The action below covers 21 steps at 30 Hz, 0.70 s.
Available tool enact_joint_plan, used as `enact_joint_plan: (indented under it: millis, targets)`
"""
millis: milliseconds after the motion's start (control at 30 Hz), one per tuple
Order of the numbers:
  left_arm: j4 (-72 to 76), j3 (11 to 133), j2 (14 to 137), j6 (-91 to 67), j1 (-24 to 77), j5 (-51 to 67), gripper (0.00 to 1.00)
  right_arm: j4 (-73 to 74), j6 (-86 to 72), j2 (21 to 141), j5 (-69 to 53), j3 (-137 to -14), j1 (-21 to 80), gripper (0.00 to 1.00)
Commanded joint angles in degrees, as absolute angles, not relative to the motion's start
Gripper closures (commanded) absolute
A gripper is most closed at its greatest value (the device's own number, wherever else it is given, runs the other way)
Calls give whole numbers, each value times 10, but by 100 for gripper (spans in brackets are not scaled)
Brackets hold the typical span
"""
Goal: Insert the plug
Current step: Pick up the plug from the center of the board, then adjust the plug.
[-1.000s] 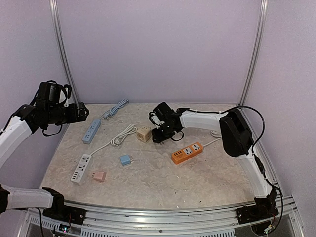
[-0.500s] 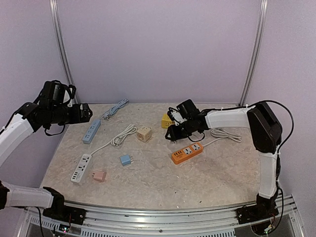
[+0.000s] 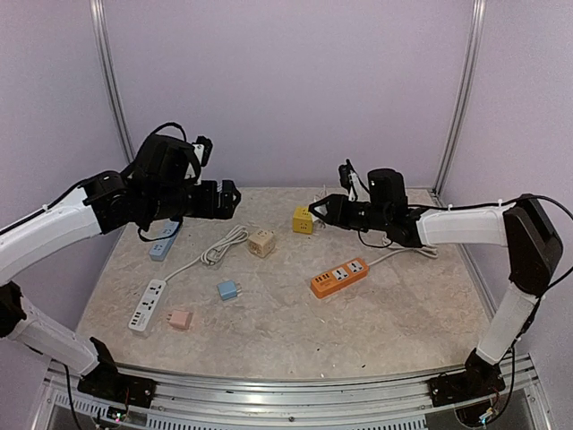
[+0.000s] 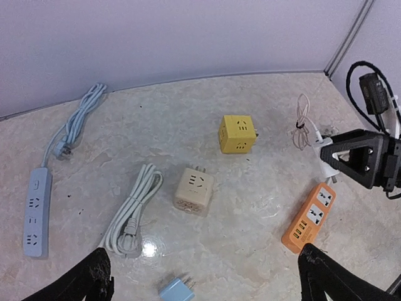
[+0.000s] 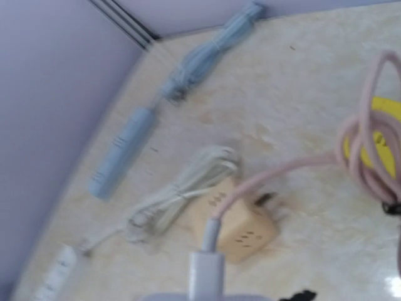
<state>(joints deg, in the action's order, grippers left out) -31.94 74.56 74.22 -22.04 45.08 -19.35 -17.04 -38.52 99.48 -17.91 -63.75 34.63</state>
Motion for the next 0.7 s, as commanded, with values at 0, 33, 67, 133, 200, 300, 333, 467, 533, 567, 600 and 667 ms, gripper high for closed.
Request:
enact_joint_plan:
  millis: [0,33,67,133,200,300,333,467,533,567,600,667]
  targets:
    - [-217,770,843,-163,512,-232,1,-305,-500,950,-208,-579,333,81]
    - [-201,778,859,-152,522,-228,1,-320,-517,943,-211,-567,330,81]
    - [-186,786,883,-141,528,-221,1,-334,-530,939,-215,-558,327,81]
    - [-166,804,914,-128,537,-196,1,-351,-547,930,-225,-544,323,82]
    - [-151,819,940,-125,537,-169,1,-362,-556,921,-232,-530,321,82]
    - [-121,834,966,-115,537,-124,1,-379,-572,904,-235,-508,318,82]
    - [-116,840,974,-109,538,-110,1,-381,-575,900,-237,-503,317,82]
    - [-89,851,998,-85,542,-38,1,-402,-591,888,-246,-481,308,82]
    - [-76,854,1008,-77,541,-6,1,-412,-599,885,-255,-475,303,82]
    - [-74,857,1014,-74,542,20,1,-418,-603,885,-258,-473,302,82]
    - [-73,861,1017,-71,542,30,1,-420,-605,883,-261,-472,301,82]
    - [-72,870,1030,-69,543,38,1,-420,-606,882,-262,-472,301,82]
